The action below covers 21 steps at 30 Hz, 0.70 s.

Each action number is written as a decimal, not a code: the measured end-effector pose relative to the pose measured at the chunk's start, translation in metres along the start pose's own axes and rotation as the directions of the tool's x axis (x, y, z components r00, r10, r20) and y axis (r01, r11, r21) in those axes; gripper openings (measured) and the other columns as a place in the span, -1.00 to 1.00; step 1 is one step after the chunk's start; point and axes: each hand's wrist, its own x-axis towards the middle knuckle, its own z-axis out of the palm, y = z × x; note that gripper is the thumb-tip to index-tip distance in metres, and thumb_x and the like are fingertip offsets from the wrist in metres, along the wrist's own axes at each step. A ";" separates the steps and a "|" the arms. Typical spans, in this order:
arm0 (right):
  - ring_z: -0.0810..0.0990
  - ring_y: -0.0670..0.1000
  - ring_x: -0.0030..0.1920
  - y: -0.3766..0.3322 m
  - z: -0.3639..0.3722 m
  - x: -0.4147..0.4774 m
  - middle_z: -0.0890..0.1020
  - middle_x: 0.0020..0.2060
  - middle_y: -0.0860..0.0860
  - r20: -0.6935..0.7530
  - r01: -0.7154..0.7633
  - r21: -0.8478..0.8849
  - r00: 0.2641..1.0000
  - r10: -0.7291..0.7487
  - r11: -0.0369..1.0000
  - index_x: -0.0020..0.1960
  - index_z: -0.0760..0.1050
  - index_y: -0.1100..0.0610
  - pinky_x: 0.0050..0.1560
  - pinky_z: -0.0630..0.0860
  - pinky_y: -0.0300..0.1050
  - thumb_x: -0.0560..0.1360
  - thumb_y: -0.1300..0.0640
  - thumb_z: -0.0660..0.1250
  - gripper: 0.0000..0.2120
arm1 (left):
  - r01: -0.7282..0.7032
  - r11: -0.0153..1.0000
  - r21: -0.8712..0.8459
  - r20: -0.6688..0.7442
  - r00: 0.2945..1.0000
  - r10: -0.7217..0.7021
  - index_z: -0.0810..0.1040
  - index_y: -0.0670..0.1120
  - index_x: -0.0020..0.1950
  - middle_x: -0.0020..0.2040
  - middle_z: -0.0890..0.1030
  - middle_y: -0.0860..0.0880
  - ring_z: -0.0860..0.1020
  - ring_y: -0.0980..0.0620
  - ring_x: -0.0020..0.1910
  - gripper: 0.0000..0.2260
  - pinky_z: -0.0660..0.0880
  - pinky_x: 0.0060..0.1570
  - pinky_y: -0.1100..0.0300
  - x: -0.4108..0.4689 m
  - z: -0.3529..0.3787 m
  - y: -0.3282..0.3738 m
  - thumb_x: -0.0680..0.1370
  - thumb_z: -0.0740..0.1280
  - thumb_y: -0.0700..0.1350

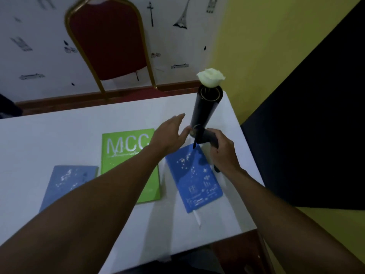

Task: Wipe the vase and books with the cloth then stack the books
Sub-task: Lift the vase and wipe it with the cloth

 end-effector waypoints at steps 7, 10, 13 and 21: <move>0.59 0.03 0.15 0.027 -0.004 0.016 0.65 0.16 0.13 0.013 -0.056 0.018 0.998 0.056 0.998 0.35 0.50 0.25 0.09 0.40 -0.53 0.58 0.44 0.26 -0.63 | 0.070 0.903 -0.423 -0.077 0.991 -0.112 0.33 -0.10 0.45 0.40 0.51 -0.04 0.50 0.00 0.32 -0.36 0.48 0.18 0.15 0.050 0.022 0.054 0.50 0.50 0.12; 0.52 -0.18 0.07 0.023 -0.005 0.020 0.61 0.08 -0.03 -0.010 -0.071 0.050 0.997 0.072 0.996 0.33 0.51 0.21 0.03 0.37 -0.62 0.57 0.44 0.24 -0.63 | 0.061 0.865 -0.497 -0.078 0.990 -0.115 0.33 -0.12 0.44 0.37 0.51 -0.05 0.47 0.08 0.27 -0.40 0.45 0.19 0.18 0.055 0.024 0.059 0.53 0.50 0.05; 0.55 -0.25 -0.14 0.014 -0.007 0.029 0.61 -0.09 -0.15 -0.072 -0.163 0.133 0.982 0.173 0.978 0.23 0.55 0.11 -0.17 0.43 -0.52 0.58 0.39 0.23 -0.68 | 0.055 0.864 -0.500 -0.091 0.989 -0.116 0.34 -0.10 0.45 0.37 0.54 -0.07 0.50 0.04 0.28 -0.39 0.49 0.24 0.11 0.054 0.015 0.050 0.52 0.49 0.09; 0.64 0.02 0.06 -0.054 -0.004 0.072 0.66 0.04 0.02 -0.346 -0.205 0.422 0.864 0.366 0.883 0.34 0.50 0.18 -0.08 0.49 -0.24 0.68 0.09 0.26 -0.72 | 0.085 0.823 -0.562 -0.024 0.993 -0.119 0.33 0.01 0.48 0.30 0.55 0.04 0.55 0.06 0.24 -0.44 0.51 0.17 0.14 0.022 -0.019 0.022 0.56 0.43 0.13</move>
